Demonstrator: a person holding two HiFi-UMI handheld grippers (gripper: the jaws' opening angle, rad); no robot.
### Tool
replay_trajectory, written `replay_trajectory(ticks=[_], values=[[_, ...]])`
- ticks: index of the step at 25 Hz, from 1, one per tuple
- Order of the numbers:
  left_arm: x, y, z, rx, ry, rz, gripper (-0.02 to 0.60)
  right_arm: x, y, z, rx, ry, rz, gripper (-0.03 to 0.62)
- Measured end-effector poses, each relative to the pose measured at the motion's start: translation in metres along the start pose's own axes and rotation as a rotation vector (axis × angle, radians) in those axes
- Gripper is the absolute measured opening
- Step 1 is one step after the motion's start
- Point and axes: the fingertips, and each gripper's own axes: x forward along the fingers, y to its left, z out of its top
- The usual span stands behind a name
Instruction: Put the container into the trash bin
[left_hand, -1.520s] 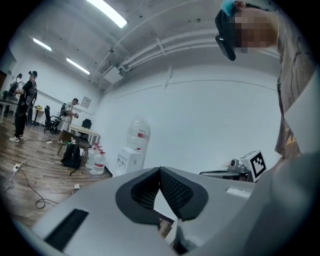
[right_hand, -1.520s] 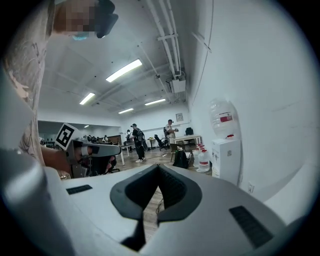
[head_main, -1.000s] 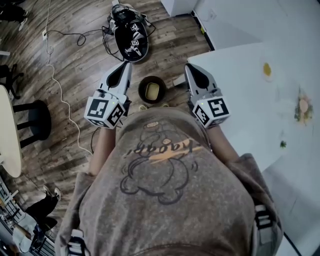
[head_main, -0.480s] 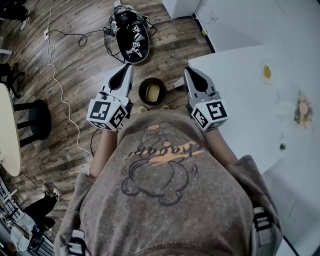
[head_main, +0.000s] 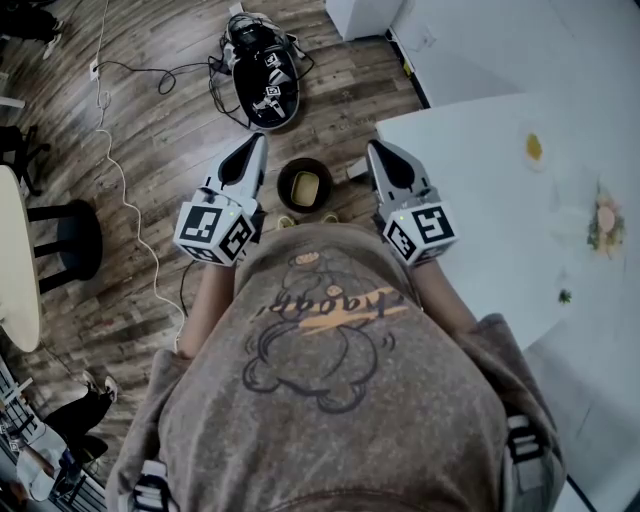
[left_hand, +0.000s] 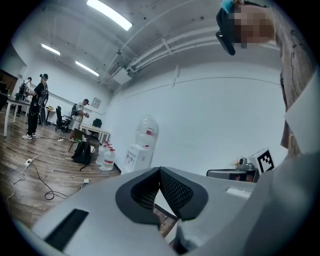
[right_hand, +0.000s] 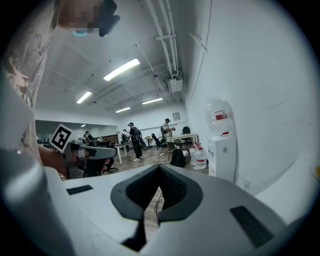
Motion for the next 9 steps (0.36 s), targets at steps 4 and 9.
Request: replay_trajectory(ticks=[4,9], values=[[-0.0009,-0.0003,-0.0031,0.004,0.008,0.002,0.003,-0.0021,-0.0026,-0.0025,-0.001,0.004,-0.001,-0.009],[-0.0005,0.0083,-0.0042,0.005,0.024,0.006,0.003,0.0022,-0.0014,0.0002,0.002,0.002,-0.003,-0.010]])
